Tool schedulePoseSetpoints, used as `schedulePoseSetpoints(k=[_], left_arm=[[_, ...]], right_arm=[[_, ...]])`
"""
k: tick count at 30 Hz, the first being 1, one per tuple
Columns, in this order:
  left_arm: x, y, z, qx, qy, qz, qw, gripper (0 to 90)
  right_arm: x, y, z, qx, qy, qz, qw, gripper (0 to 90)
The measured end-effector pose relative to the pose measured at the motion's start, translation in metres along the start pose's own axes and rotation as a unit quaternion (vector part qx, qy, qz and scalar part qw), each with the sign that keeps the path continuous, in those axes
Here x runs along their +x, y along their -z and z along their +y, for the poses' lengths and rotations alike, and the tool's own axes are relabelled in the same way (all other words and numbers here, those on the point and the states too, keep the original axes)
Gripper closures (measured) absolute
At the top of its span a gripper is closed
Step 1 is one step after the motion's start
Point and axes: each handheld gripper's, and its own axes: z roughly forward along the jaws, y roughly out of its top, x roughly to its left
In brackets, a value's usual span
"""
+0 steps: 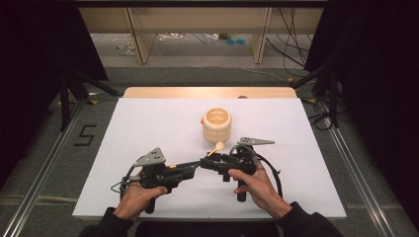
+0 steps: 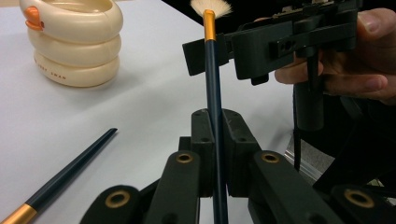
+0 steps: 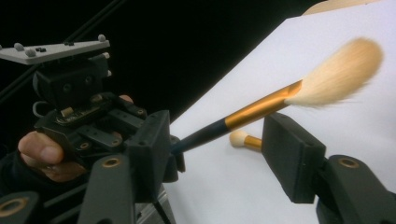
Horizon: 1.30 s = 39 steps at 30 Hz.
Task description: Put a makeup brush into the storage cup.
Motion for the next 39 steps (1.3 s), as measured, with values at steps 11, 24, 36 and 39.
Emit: schedulePoseSetpoints(k=[11,24,36,39], left_arm=[[-0.004,-0.005,-0.003,-0.004,0.004,-0.01,0.9999,84.2],[-0.01,-0.011,-0.005,-0.007,-0.004,0.004,1.0,84.0],[-0.011,-0.018,-0.01,-0.003,0.0,0.0,1.0,83.6],[-0.011,-0.02,-0.011,-0.003,-0.003,-0.003,1.0,82.9]], right_arm=[[0.0,0.001,0.001,-0.018,-0.01,0.007,0.9998,65.1],[0.005,0.0,0.001,-0.034,-0.017,0.029,0.9989,78.4],[0.012,-0.005,0.0,-0.04,0.0,0.038,0.9985,83.1],[0.014,-0.006,0.0,-0.039,0.018,0.036,0.9984,83.2]])
